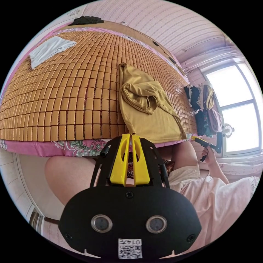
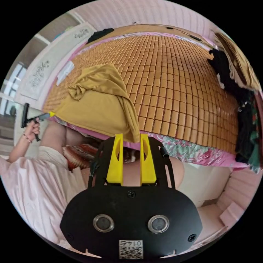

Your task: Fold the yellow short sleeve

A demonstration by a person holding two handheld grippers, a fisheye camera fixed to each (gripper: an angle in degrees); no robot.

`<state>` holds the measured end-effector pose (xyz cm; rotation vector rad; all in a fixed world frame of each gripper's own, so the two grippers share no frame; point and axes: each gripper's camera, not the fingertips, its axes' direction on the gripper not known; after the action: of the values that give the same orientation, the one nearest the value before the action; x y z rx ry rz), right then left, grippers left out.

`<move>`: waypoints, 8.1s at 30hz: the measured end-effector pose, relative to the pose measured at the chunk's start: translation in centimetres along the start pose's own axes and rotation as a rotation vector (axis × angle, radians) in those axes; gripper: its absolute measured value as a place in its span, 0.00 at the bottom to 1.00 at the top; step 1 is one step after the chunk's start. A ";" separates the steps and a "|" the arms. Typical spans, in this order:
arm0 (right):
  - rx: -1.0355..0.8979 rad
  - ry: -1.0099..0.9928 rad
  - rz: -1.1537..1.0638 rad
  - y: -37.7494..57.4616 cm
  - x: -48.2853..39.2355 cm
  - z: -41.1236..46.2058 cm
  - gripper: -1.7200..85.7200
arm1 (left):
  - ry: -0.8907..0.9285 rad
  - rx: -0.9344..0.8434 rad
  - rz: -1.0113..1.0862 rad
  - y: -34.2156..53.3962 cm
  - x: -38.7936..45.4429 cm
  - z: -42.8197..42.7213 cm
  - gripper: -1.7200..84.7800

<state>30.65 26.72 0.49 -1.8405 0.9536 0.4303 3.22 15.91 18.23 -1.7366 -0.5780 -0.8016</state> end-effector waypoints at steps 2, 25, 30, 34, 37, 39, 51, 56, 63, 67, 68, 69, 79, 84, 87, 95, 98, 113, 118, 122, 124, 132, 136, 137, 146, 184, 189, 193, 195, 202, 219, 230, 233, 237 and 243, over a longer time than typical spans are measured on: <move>-0.030 0.145 -0.026 -0.3 -0.7 1.2 0.10 | 0.002 0.005 -0.005 0.6 0.4 0.1 0.01; 1.112 -0.530 -0.245 12.8 3.8 -39.1 0.02 | 0.221 0.963 0.540 12.2 16.7 -32.4 0.01; 1.291 -0.540 -0.322 18.9 3.1 -44.9 0.02 | 0.265 1.126 0.610 18.0 18.8 -38.1 0.01; 1.313 -0.477 -0.397 25.9 1.5 -46.1 0.02 | 0.308 1.233 0.664 24.9 19.4 -39.3 0.01; 1.276 -0.467 -0.416 30.6 0.9 -45.0 0.02 | 0.178 1.228 0.701 30.1 19.2 -37.6 0.01; 1.275 -0.482 -0.438 33.2 0.5 -44.6 0.02 | 0.133 1.207 0.681 32.8 18.8 -36.3 0.01; 0.997 -0.419 -0.312 18.3 3.6 -39.2 0.02 | 0.136 1.128 0.601 26.2 16.2 -33.8 0.01; 0.971 -0.480 -0.132 2.5 5.9 -37.2 0.02 | 0.126 0.923 0.329 8.7 12.5 -27.9 0.01; 1.232 -0.357 -0.257 -1.3 2.2 -45.4 0.02 | 0.079 1.066 0.396 -0.6 18.2 -32.2 0.01; 1.086 -0.350 -0.280 -1.4 2.8 -38.0 0.02 | 0.004 0.970 0.440 -2.4 16.9 -28.6 0.01; 1.025 -0.345 -0.246 -1.2 3.3 -34.6 0.02 | 0.005 0.943 0.427 -2.8 16.1 -27.5 0.01; 0.999 -0.339 -0.221 -1.0 3.5 -32.6 0.02 | -0.003 0.888 0.387 -3.6 14.3 -25.1 0.01; 0.365 -0.418 0.143 0.2 7.5 -4.7 0.02 | -0.015 0.337 -0.007 -7.2 -2.2 -1.3 0.01; 0.184 -0.406 0.138 1.3 7.2 -1.0 0.02 | -0.065 0.199 -0.007 -7.6 -4.6 3.8 0.01; 0.079 -0.368 0.097 1.7 6.8 -0.4 0.02 | -0.090 0.150 -0.008 -7.6 -6.3 5.4 0.01; -0.054 -0.315 0.003 1.1 4.1 0.5 0.02 | -0.187 0.001 0.100 -8.1 -8.4 9.1 0.01; -0.083 -0.327 0.027 1.2 3.3 1.4 0.03 | -0.192 -0.031 0.102 -8.3 -9.5 10.8 0.01; 0.045 -0.088 -0.021 -4.3 1.7 -0.1 0.08 | -0.189 -0.076 0.185 -11.8 -13.5 15.6 0.01; 0.177 -0.055 -0.110 -13.4 0.9 -0.3 0.09 | -0.152 -0.029 0.313 -17.8 -11.0 19.7 0.01; 0.253 -0.037 -0.185 -22.2 -0.7 1.7 0.10 | -0.136 -0.033 0.415 -23.6 -9.2 24.7 0.01; 0.264 -0.028 -0.185 -25.6 -1.0 3.2 0.11 | -0.103 -0.036 0.464 -28.0 -8.0 28.1 0.01; 0.256 0.003 -0.100 -32.7 1.4 9.1 0.08 | -0.029 0.004 0.575 -39.4 -5.6 36.3 0.01; 0.338 -0.123 -0.017 -29.3 5.8 8.4 0.03 | -0.024 -0.003 0.620 -43.6 -5.0 40.7 0.01; 0.414 -0.129 0.020 -26.7 7.2 6.9 0.03 | -0.024 0.001 0.625 -44.1 -4.8 41.3 0.01; 0.365 -0.042 0.177 -11.3 15.0 4.5 0.04 | -0.001 0.014 0.742 -48.8 -0.7 50.7 0.01; 0.300 -0.188 0.052 -7.5 23.4 4.0 0.05 | -0.180 -0.255 0.966 -51.9 18.1 88.2 0.09; 0.214 -0.089 -0.018 -8.9 22.1 4.9 0.02 | -0.197 -0.318 0.942 -52.7 17.8 91.4 0.03; 0.195 -0.142 -0.028 -8.8 23.6 4.8 0.02 | -0.188 -0.312 0.982 -52.8 18.0 92.9 0.04; 0.190 -0.170 -0.020 -8.8 24.4 4.9 0.02 | -0.175 -0.304 0.981 -53.0 17.7 93.3 0.07; 0.164 -0.226 -0.031 -9.0 25.9 5.0 0.02 | -0.077 -0.284 0.857 -55.2 16.5 92.7 0.10; 0.151 -0.299 -0.042 -9.4 28.6 5.4 0.02 | -0.388 -0.190 0.991 -52.8 15.7 95.4 0.04; 0.160 -0.312 -0.016 -8.7 29.9 4.8 0.02 | -0.287 -0.150 0.920 -54.4 14.0 90.9 0.06; 0.202 -0.315 -0.064 -9.1 28.8 4.3 0.02 | -0.338 -0.189 0.881 -54.7 11.3 90.2 0.06; 0.144 -0.309 -0.160 -9.9 26.5 5.2 0.02 | -0.377 -0.205 0.799 -55.1 9.2 90.4 0.06; 0.102 -0.283 -0.182 -9.7 26.0 6.0 0.02 | -0.360 -0.136 0.719 -55.6 9.0 89.6 0.03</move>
<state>55.17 23.10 -13.35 -1.7024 0.5995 0.5043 -10.40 117.87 43.16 -2.0367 -0.0967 -0.0211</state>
